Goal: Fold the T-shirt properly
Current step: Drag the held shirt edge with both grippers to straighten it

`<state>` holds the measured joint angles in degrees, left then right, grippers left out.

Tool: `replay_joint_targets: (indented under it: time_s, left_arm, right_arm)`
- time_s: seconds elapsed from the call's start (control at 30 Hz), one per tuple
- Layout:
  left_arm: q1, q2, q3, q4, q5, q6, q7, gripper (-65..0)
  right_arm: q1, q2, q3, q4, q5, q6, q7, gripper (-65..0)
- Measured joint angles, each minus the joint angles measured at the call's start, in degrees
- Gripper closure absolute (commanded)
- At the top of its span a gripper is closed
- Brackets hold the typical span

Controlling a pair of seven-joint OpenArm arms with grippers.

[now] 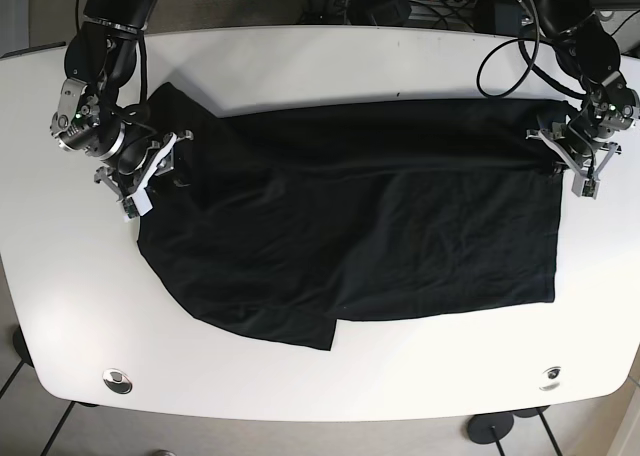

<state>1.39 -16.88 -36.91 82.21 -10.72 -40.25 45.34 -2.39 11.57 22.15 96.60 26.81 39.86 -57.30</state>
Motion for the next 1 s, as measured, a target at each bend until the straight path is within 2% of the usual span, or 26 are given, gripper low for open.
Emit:
replay_joint_targets:
  time_s: [0.07,0.1,0.17,0.27,0.4,0.6,0.67,0.7,0.87,0.93,1.0]
  left_arm:
    - [0.0,0.0,0.0,0.0,0.0,0.1,0.0,-16.9]
    - [0.0,0.0,-0.1,0.1,0.0,0.1,0.0,-23.3]
    - [0.1,0.1,-0.2,0.9,0.0,0.1,0.2,-29.6]
    - [1.1,0.2,-0.2,4.5,0.0,0.1,0.2,-29.9]
    - [6.8,0.1,-0.3,8.0,-0.2,0.1,0.1,-29.7]
    - [9.4,0.3,-0.3,5.1,0.0,0.1,-0.2,-14.0]
    - [9.2,0.2,-0.3,1.8,-1.1,0.2,-2.6,-11.9]
    - [8.7,0.1,-0.4,0.6,-1.1,0.2,-3.8,-11.5]
    - [8.1,0.0,-0.3,-1.0,-0.9,0.3,-6.9,-11.5]
    - [8.8,0.0,-0.3,-1.0,-0.9,0.3,-7.4,-11.5]
    - [9.8,0.0,-0.3,-1.1,-1.6,0.3,-8.6,-11.5]
  right_arm:
    - [-0.5,0.0,0.2,1.6,0.6,0.07,0.4,-49.0]
    - [-1.7,-0.2,1.1,3.3,1.4,0.09,0.8,-53.3]
    - [-4.9,-0.1,3.0,7.2,1.3,0.04,1.1,-55.6]
    - [-11.8,-0.5,3.3,11.3,1.6,-0.13,0.4,-52.8]
    - [-19.4,-1.9,3.2,11.4,1.4,-0.15,0.4,-51.7]
    - [-21.6,-2.2,3.0,9.2,1.4,-0.17,0.7,-50.9]
    - [-21.1,-2.2,3.0,6.4,1.4,-0.17,1.4,-45.2]
    - [-20.5,-2.2,3.1,5.0,2.0,-0.11,2.0,-39.6]
    - [-19.2,-2.0,3.1,2.8,1.7,-0.15,1.7,-0.8]
    - [-19.8,-2.0,3.3,4.5,2.0,-0.17,1.1,-3.0]
    - [-19.5,-1.8,7.1,6.3,5.6,-0.04,0.6,-2.1]
